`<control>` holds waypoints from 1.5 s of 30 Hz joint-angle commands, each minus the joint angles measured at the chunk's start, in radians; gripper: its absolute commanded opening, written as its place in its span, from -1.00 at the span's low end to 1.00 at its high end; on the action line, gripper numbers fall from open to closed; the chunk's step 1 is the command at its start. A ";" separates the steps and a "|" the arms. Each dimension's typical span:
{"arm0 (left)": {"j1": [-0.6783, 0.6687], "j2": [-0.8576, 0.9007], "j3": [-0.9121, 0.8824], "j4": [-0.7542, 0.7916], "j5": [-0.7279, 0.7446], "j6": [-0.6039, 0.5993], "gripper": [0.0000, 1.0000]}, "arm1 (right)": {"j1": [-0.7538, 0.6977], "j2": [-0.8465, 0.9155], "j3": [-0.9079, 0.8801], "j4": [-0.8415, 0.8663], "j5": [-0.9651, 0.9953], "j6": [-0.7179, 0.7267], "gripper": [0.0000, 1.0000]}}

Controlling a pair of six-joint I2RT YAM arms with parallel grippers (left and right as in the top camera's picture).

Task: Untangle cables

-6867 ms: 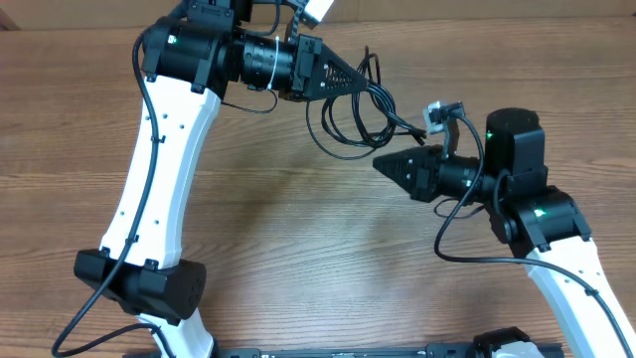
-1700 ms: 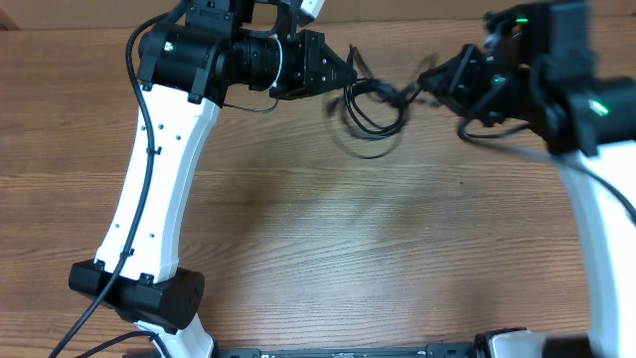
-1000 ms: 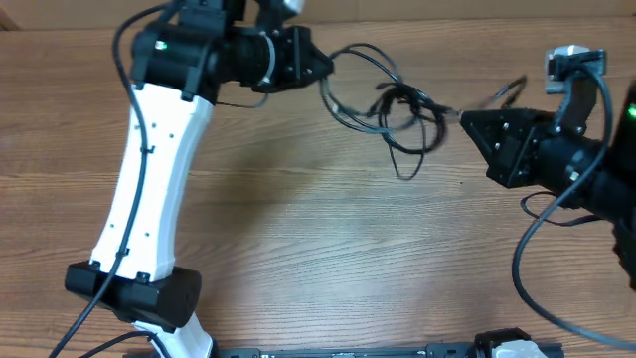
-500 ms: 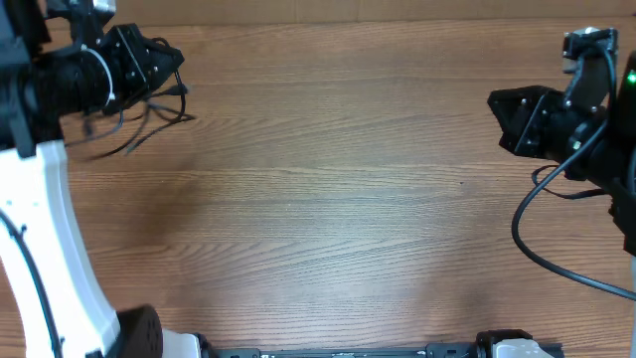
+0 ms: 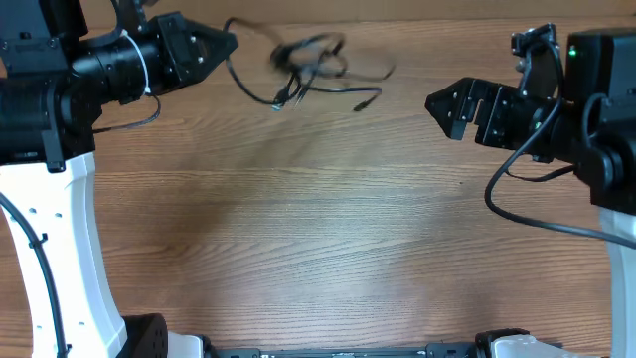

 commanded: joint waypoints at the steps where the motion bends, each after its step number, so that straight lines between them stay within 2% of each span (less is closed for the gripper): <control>1: -0.001 -0.007 0.010 0.058 0.241 -0.048 -0.92 | 0.004 0.009 0.014 0.002 -0.047 -0.042 1.00; 4: -0.001 -0.007 0.010 0.083 0.298 -0.048 -0.92 | 0.004 0.012 0.013 0.003 -0.047 -0.048 1.00; 8: -0.002 -0.007 0.010 0.078 0.271 -0.048 -0.92 | 0.004 0.012 0.013 0.003 -0.078 -0.053 1.00; 12: -0.024 -0.007 0.010 0.092 0.273 -0.049 -0.92 | 0.004 0.012 0.001 0.014 -0.201 -0.159 1.00; 17: -0.061 -0.007 0.010 0.136 0.284 -0.090 -0.92 | 0.032 0.015 -0.047 0.050 -0.284 -0.381 1.00; 23: -0.074 -0.007 0.011 0.186 0.338 -0.164 -0.92 | 0.145 0.039 -0.099 0.064 -0.364 -0.786 1.00; 26: -0.075 -0.007 0.011 0.187 0.338 -0.178 -0.92 | 0.210 0.064 -0.112 0.081 -0.355 -0.877 0.90; 27: -0.075 -0.007 0.011 0.186 0.340 -0.178 -0.92 | 0.229 0.077 -0.111 0.091 -0.344 -0.879 0.82; 29: -0.075 -0.007 0.010 0.187 0.353 -0.178 -0.92 | 0.270 0.107 -0.112 0.106 -0.320 -0.877 0.40; 31: -0.075 -0.007 0.011 0.187 0.353 -0.178 -0.92 | 0.297 0.134 -0.112 0.107 -0.319 -0.877 0.38; 32: -0.075 -0.007 0.010 0.187 0.353 -0.178 -0.92 | 0.306 0.146 -0.111 0.107 -0.319 -0.876 0.31; 33: -0.075 -0.007 0.011 0.187 0.352 -0.178 -0.92 | 0.315 0.160 -0.111 0.110 -0.319 -0.869 0.15; 36: -0.075 -0.007 0.011 0.186 0.353 -0.178 -0.92 | 0.332 0.200 -0.111 0.132 -0.320 -0.827 0.10; 37: -0.076 -0.007 0.011 0.186 0.354 -0.178 -0.92 | 0.339 0.211 -0.112 0.138 -0.320 -0.827 -0.13; 38: -0.077 -0.007 0.011 0.186 0.354 -0.178 -0.92 | 0.347 0.224 -0.111 0.145 -0.319 -0.826 -0.80; 39: -0.080 -0.007 0.011 0.186 0.355 -0.178 -0.92 | 0.355 0.238 -0.112 0.158 -0.319 -0.814 -0.92; 45: -0.087 -0.007 0.011 0.185 0.362 -0.178 -0.91 | 0.367 0.278 -0.111 0.211 -0.312 -0.700 -0.92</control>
